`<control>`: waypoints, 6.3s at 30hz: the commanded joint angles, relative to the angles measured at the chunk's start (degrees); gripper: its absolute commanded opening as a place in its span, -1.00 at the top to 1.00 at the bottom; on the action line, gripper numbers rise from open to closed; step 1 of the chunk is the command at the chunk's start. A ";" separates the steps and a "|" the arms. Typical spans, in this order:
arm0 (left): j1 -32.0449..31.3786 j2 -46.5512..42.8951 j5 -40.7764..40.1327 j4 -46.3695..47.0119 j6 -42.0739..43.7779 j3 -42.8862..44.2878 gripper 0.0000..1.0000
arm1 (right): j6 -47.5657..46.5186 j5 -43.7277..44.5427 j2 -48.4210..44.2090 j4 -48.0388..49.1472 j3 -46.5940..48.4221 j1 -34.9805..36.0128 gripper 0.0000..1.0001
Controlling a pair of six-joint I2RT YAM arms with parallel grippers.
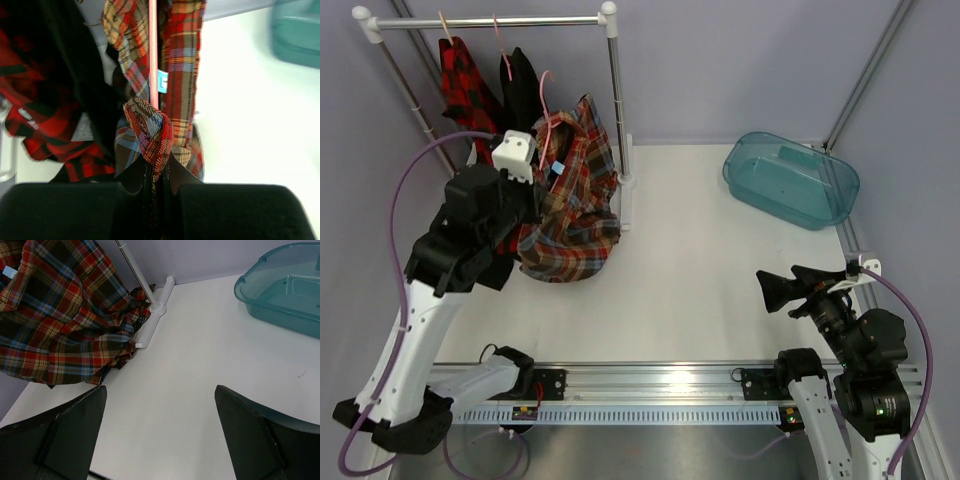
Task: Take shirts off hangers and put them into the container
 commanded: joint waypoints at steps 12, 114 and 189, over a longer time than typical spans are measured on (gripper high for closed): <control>-0.10 -3.97 30.16 2.01 1.76 24.60 0.99 | -0.40 -0.88 1.29 1.51 -0.04 0.57 -0.99; -41.66 21.52 -34.95 19.77 -27.87 -6.32 -0.59 | 3.82 51.68 51.92 15.75 21.31 35.37 1.00; -26.11 8.52 -31.26 13.70 -25.32 -14.67 0.85 | 2.59 28.39 19.84 12.15 7.52 35.90 1.00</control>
